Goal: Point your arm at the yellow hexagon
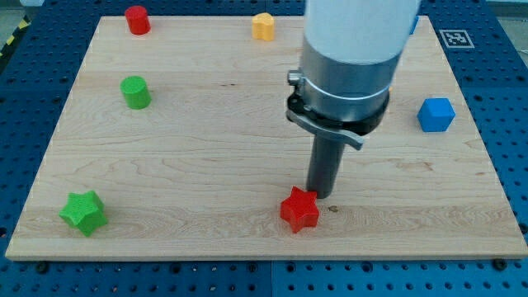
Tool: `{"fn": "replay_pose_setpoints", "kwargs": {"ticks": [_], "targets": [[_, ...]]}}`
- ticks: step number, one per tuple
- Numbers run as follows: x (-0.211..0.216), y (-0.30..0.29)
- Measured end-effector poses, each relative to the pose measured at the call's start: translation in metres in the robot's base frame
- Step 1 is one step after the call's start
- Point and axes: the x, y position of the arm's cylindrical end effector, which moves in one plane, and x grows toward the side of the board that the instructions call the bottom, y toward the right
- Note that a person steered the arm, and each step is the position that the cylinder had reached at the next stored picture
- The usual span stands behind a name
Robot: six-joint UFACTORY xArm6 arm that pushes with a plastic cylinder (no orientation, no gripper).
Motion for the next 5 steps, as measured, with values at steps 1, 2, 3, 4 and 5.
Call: {"fn": "replay_pose_setpoints", "kwargs": {"ticks": [1,2,3,4,5], "targets": [[-0.03,0.043],[-0.078,0.037],[-0.134,-0.003],[-0.184,0.001],[-0.215,0.058]]}}
